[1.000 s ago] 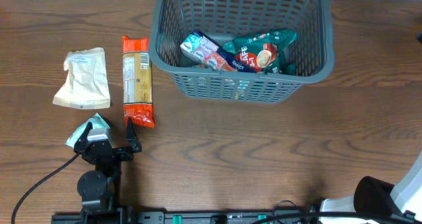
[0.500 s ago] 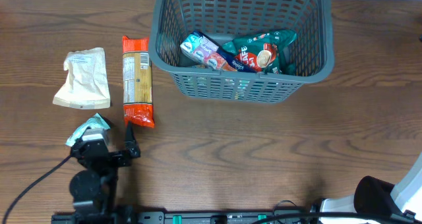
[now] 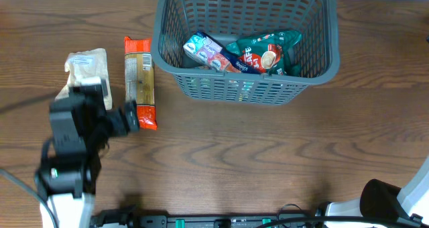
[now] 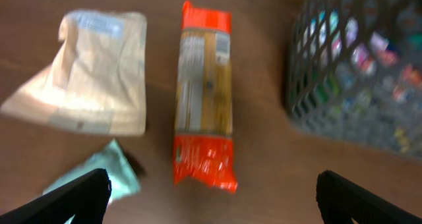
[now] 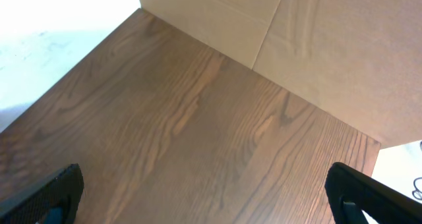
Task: Pack container
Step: 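Move the left gripper over the spaghetti pack and lower onto it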
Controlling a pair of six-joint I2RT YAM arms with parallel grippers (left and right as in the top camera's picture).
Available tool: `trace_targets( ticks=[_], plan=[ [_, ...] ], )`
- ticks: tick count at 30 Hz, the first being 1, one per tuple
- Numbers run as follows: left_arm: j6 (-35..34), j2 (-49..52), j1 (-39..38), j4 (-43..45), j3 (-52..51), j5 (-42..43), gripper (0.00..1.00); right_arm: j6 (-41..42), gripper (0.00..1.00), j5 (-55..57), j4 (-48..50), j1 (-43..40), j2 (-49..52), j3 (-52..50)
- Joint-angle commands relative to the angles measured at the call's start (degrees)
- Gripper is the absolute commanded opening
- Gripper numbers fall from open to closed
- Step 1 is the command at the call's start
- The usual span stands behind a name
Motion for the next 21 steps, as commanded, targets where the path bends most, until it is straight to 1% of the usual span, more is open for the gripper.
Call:
trace_targets(
  ticks=[1, 3, 5, 7, 10, 13, 21],
  plan=[
    [-1.55, 4.98, 0.17, 1.86, 6.78, 3.80, 0.99, -0.46, 0.99, 0.76, -0.04, -0.17, -0.07, 0.48],
    [-3.34, 6.88, 0.17, 3.82, 8.41, 7.10, 0.99, -0.46, 0.99, 0.76, -0.04, -0.17, -0.07, 0.48],
    [-3.43, 8.20, 0.17, 5.64, 9.27, 10.40, 0.99, -0.46, 0.99, 0.76, -0.04, -0.17, -0.07, 0.48],
    [-3.48, 9.35, 0.17, 6.99, 9.31, 10.80, 0.99, -0.46, 0.99, 0.76, -0.04, -0.17, -0.07, 0.48],
    [-3.48, 12.48, 0.17, 6.34, 9.31, 10.82, 0.99, -0.46, 0.99, 0.76, -0.04, -0.17, -0.07, 0.48],
    [-3.43, 17.40, 0.17, 4.74, 9.31, 10.84, 0.98, -0.46, 0.99, 0.76, -0.02, -0.17, -0.07, 0.48],
    [-2.97, 30.60, 0.17, 4.28, 11.19, 13.25, 0.98, -0.46, 0.99, 0.76, -0.02, -0.17, -0.07, 0.48]
  ],
)
